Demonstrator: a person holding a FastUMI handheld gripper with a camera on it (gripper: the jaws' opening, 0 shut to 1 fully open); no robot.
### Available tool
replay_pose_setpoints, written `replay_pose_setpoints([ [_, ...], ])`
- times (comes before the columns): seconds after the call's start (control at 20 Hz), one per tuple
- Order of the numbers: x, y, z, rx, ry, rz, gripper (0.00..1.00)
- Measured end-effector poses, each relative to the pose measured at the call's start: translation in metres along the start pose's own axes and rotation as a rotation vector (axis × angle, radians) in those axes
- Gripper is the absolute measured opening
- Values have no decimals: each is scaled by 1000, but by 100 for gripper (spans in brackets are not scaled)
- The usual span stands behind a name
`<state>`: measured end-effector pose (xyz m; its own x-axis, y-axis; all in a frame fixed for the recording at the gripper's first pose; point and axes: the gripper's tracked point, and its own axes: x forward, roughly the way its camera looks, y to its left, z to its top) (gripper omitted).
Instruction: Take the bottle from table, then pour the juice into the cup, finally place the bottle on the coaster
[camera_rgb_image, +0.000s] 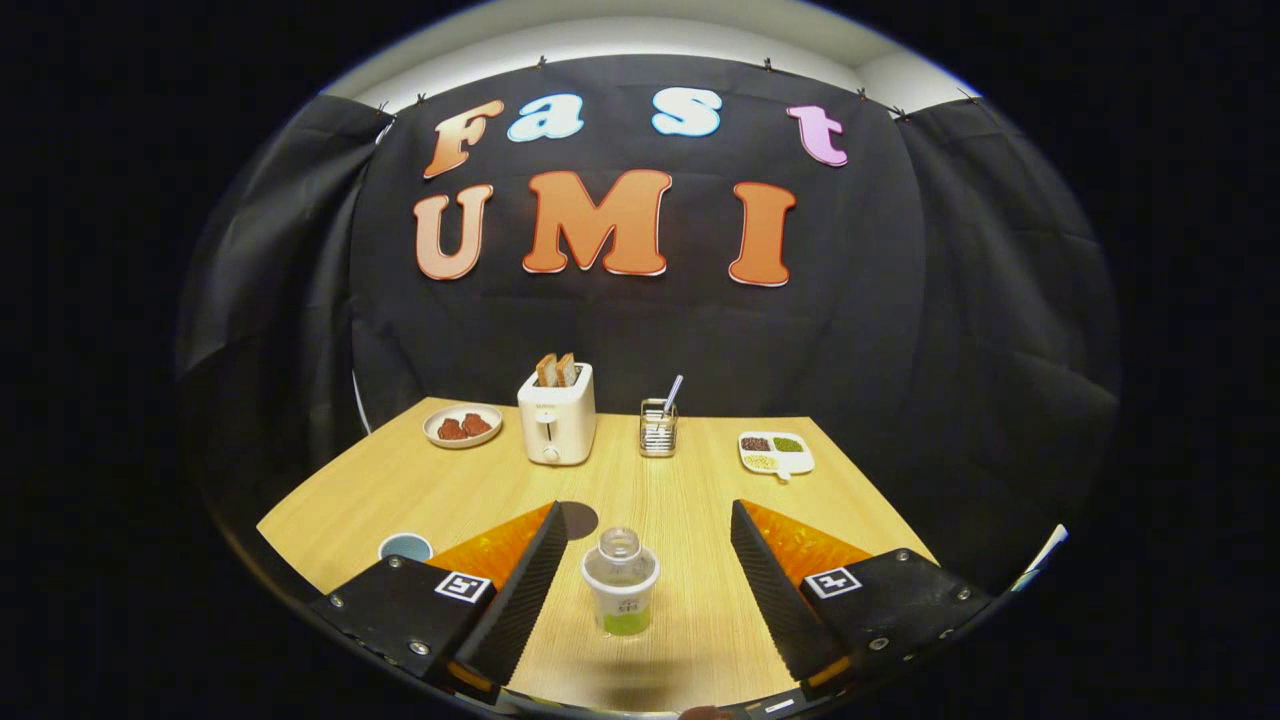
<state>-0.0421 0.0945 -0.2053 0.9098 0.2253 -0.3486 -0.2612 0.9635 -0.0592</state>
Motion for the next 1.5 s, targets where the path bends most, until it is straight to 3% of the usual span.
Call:
replay_pose_setpoints([
  [0.6,39,22,-81,-32,175,50,98],
  [1.05,77,27,-133,-26,274,30,98],
  [1.35,84,25,-145,-5,296,-9,67],
  [1.5,82,26,-146,13,322,-19,63],
])
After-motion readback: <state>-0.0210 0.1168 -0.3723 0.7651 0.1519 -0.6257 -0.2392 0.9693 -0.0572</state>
